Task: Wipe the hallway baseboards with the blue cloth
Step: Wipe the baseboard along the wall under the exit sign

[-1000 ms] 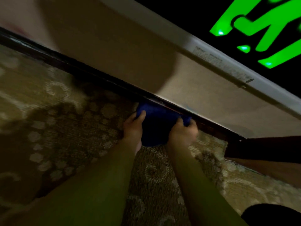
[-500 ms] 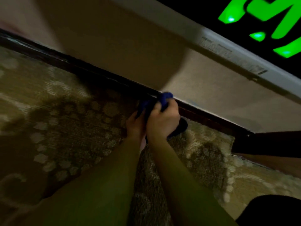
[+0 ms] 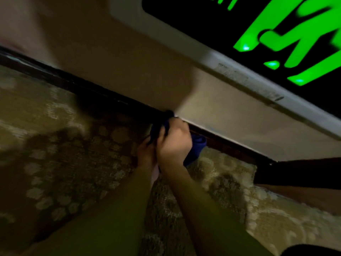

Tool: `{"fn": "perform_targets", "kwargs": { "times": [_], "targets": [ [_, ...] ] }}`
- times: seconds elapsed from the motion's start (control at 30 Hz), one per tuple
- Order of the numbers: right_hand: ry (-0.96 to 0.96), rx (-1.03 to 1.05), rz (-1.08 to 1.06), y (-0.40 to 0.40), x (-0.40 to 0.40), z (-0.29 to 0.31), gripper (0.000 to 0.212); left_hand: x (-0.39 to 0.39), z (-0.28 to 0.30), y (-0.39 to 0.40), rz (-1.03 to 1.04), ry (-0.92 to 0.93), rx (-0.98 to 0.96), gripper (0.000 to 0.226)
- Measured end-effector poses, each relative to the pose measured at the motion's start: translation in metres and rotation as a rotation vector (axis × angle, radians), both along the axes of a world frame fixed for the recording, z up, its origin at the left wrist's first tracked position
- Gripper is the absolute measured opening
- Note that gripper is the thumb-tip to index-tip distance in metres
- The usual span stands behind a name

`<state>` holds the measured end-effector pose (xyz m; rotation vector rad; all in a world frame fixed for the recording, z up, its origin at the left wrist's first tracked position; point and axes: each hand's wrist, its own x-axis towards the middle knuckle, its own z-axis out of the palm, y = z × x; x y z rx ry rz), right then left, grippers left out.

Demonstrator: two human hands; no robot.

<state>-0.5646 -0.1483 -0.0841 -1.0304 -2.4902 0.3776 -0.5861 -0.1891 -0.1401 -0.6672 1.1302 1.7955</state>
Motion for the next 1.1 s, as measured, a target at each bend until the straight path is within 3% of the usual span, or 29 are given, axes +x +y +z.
{"fn": "perform_targets", "kwargs": {
  "times": [0.1, 0.2, 0.3, 0.37, 0.43, 0.6, 0.77, 0.9, 1.1],
  "targets": [
    [-0.171, -0.148, 0.034, 0.023, 0.018, 0.018, 0.015, 0.005, -0.003, 0.006, -0.05, 0.102, -0.114, 0.03],
    [-0.118, -0.489, -0.359, 0.051, 0.059, 0.028, 0.025, 0.004, 0.008, 0.007, -0.126, 0.092, -0.151, 0.031],
    [0.215, -1.071, -0.714, 0.071, 0.097, 0.031, 0.029, 0.006, 0.018, 0.007, -0.181, 0.058, -0.163, 0.043],
    [0.515, -1.267, -0.794, 0.08, 0.108, 0.036, 0.034, 0.014, 0.037, 0.012, -0.256, 0.076, -0.104, 0.029],
    [0.613, -1.341, -0.8, 0.081, 0.105, 0.038, 0.037, 0.021, 0.056, 0.017, -0.264, 0.107, -0.073, 0.02],
    [0.24, -1.477, -0.528, 0.056, 0.076, 0.06, 0.041, 0.001, 0.098, -0.011, -0.331, 0.244, -0.31, 0.041],
    [0.26, -1.545, -0.486, 0.054, 0.07, 0.059, 0.049, -0.013, 0.132, -0.036, -0.457, 0.353, -0.402, 0.029],
    [0.319, -1.564, -0.563, 0.038, 0.068, 0.032, 0.055, -0.008, 0.108, -0.027, -0.477, 0.395, -0.422, 0.029],
    [0.441, -1.604, -0.483, 0.018, 0.061, -0.032, 0.052, -0.004, 0.034, -0.046, -0.301, 0.307, -0.321, 0.036]
  ]
}}
